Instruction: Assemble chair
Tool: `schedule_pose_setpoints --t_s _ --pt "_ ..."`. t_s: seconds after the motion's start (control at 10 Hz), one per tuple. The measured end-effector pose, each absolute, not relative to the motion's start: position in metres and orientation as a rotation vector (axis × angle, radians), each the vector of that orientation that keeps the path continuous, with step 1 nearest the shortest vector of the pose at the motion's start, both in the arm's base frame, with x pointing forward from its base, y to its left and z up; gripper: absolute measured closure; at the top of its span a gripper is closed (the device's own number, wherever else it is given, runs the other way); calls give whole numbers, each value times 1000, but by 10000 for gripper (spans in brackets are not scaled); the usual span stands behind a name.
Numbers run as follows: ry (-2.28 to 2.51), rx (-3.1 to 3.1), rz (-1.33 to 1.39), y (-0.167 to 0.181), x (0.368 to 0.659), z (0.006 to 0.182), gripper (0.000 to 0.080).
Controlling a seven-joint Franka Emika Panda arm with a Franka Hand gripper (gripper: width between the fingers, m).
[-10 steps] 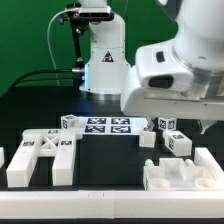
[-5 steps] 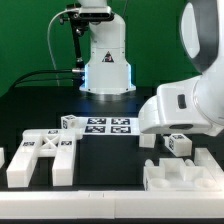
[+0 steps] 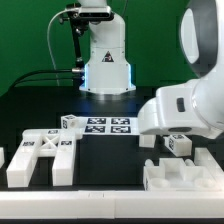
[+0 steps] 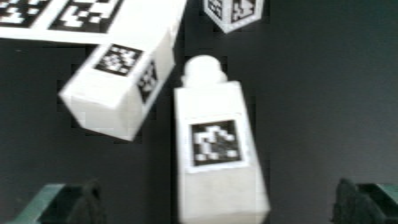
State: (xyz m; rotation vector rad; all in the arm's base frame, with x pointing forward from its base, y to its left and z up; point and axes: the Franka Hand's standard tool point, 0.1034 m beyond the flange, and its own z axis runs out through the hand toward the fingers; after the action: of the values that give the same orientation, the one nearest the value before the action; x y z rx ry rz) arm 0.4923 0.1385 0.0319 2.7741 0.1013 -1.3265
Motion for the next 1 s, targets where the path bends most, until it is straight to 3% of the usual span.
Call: schedule_pose_setpoints --t_s 0.3,0.7,0.9,1.0 --pt "65 2757 -1339 133 474 11 150" --pt "64 2752 -1349 132 471 8 150" --pt "63 2752 -1349 132 471 8 391" --pt "64 2752 -1350 132 471 8 391"
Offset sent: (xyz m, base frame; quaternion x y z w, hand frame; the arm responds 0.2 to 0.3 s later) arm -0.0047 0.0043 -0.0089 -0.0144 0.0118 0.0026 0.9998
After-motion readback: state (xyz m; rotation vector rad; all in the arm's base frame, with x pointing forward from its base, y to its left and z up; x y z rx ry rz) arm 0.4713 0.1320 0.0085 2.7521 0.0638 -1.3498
